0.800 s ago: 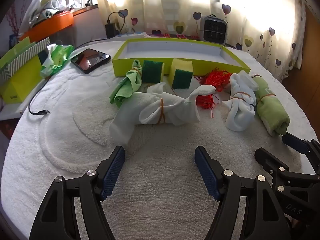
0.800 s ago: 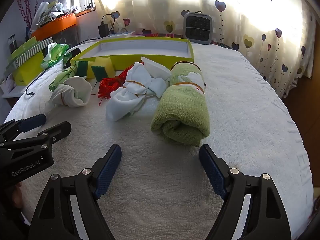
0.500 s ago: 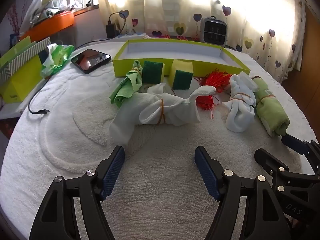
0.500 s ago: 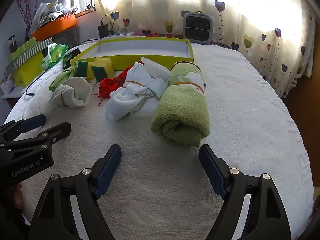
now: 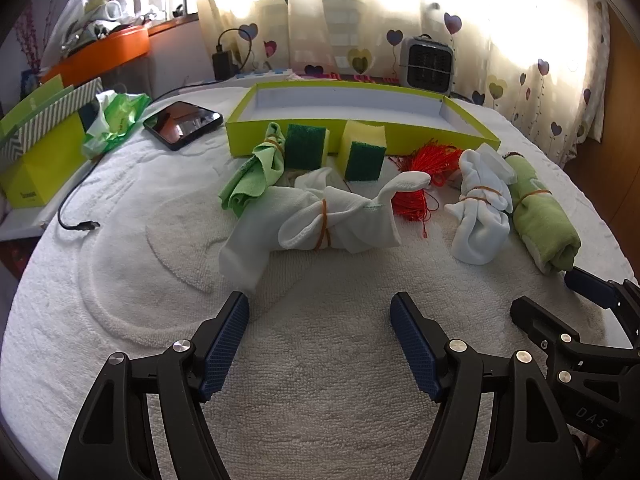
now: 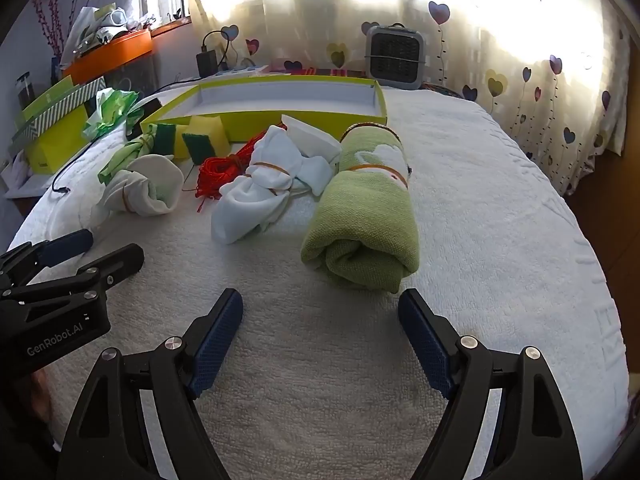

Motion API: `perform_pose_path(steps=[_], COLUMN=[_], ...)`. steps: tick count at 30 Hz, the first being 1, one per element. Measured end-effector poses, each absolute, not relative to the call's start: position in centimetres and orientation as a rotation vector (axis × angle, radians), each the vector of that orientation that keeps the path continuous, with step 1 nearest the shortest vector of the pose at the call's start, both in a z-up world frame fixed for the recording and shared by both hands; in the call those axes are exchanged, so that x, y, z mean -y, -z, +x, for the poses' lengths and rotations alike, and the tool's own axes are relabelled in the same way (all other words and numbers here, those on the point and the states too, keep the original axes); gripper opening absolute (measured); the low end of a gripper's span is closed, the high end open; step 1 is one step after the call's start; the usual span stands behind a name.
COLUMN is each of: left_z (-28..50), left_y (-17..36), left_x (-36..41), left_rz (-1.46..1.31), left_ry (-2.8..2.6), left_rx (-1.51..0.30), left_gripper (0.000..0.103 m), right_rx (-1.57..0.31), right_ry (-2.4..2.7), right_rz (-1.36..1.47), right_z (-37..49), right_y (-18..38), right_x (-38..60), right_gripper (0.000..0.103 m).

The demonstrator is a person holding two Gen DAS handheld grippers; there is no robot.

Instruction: Organize soft objects

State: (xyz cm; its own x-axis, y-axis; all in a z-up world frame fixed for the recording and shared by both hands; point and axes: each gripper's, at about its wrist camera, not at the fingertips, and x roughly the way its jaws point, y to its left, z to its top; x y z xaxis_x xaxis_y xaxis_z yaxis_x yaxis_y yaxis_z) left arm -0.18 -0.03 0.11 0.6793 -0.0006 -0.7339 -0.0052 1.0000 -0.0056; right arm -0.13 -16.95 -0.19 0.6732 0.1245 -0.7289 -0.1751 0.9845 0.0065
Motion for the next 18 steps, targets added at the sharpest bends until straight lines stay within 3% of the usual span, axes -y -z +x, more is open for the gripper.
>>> perform_pose_path(steps=[18], left_z=[-0.27], left_y=[-0.04], left_x=[0.07], left_rz=[-0.007], left_ry=[-0.003], left_rx=[-0.820], left_gripper=[0.073], right_rx=[-0.813], right_ry=[-0.169], right_rz=[-0.065], right_z=[-0.13], right_y=[0.19], right_x=[16.93], right_gripper=[0.080])
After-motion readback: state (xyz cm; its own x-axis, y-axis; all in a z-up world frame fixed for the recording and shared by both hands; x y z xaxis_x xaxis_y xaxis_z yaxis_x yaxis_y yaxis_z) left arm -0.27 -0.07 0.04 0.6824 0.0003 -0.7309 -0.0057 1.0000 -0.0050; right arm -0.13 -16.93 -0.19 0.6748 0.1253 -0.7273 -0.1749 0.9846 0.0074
